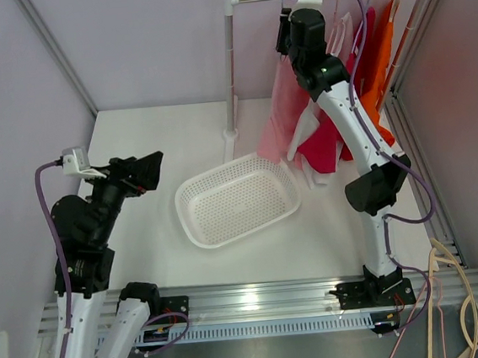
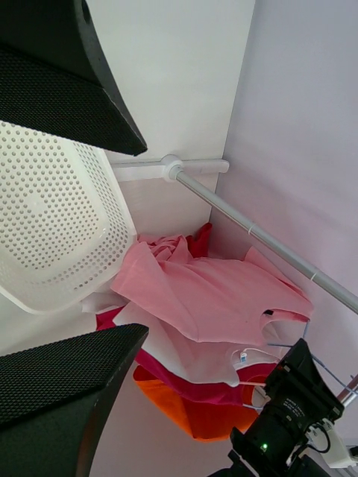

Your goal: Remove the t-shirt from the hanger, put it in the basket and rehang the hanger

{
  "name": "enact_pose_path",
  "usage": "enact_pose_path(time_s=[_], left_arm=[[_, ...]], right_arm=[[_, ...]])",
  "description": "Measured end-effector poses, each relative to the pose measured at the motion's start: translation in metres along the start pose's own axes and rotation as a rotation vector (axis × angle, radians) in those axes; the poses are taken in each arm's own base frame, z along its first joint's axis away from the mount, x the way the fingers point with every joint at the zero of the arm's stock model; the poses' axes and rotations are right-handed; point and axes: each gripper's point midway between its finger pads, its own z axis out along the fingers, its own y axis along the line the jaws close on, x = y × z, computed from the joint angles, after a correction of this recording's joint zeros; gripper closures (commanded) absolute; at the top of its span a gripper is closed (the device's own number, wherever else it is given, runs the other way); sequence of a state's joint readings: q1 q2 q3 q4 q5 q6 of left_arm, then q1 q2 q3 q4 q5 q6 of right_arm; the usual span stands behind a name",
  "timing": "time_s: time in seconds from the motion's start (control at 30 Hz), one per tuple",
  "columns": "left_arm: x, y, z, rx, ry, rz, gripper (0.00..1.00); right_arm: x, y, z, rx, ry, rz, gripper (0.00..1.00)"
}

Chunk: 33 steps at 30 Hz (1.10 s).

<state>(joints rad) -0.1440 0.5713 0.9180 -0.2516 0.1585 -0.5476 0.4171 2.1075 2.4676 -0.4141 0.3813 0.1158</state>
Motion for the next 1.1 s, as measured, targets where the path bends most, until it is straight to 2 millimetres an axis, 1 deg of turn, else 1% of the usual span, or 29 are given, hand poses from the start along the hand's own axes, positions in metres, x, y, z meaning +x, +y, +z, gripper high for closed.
enact_pose_path(time_s=[0.07,0.1,0.13,0.17,0.27,0.37,0.43,0.5,0.57,0.63,0.7,0.8,0.87,0.93,1.0,1.1], left_arm=[[0.001,0.001,0.002,-0.001,0.003,0.000,0.01],[0.001,0.001,0.004,-0.001,0.004,0.002,0.00],[0.001,0.002,0.006,-0.001,0.005,0.004,0.01],[0.001,0.002,0.008,-0.001,0.008,0.007,0.01],[-0.005,0.000,0.017,-0.003,0.016,0.018,0.01],[-0.017,-0.008,0.027,0.016,0.012,0.033,0.01],[-0.022,-0.014,0.033,0.041,0.012,0.039,0.01],[-0.026,-0.022,0.038,0.077,0.017,0.051,0.00],[-0.032,-0.031,0.046,0.117,0.029,0.068,0.01],[-0.045,-0.046,0.052,0.160,0.021,0.089,0.01],[-0.060,-0.061,0.061,0.204,0.005,0.110,0.01],[-0.070,-0.080,0.069,0.256,0.002,0.135,0.01],[-0.072,-0.090,0.071,0.287,0.003,0.149,0.01],[-0.071,-0.102,0.072,0.322,0.009,0.169,0.00],[-0.067,-0.111,0.072,0.355,0.019,0.184,0.00],[-0.054,-0.127,0.073,0.421,0.041,0.236,0.01]], right_arm=[[0.001,-0.001,0.002,0.005,0.000,-0.002,0.68],[0.001,-0.002,0.003,0.006,-0.002,-0.003,0.72],[0.001,-0.003,0.004,0.006,-0.005,-0.003,0.80],[0.001,-0.006,0.006,0.007,-0.003,-0.003,1.00],[0.000,-0.009,0.009,-0.009,-0.003,0.022,1.00],[-0.001,-0.016,0.013,-0.026,0.000,0.042,1.00],[-0.003,-0.017,0.013,-0.036,-0.003,0.040,1.00],[-0.004,-0.018,0.011,-0.040,-0.006,0.027,1.00],[-0.009,-0.013,0.005,-0.060,-0.009,0.015,1.00],[-0.019,-0.006,-0.003,-0.091,-0.024,0.012,1.00],[-0.034,0.000,-0.016,-0.127,-0.046,0.010,1.00],[-0.068,0.005,-0.042,-0.166,-0.103,0.015,1.00],[-0.091,0.006,-0.062,-0.186,-0.143,0.021,1.00],[-0.104,0.006,-0.078,-0.203,-0.154,0.021,1.00],[-0.112,0.007,-0.091,-0.230,-0.162,0.026,1.00],[-0.115,0.008,-0.111,-0.263,-0.141,0.056,1.00]])
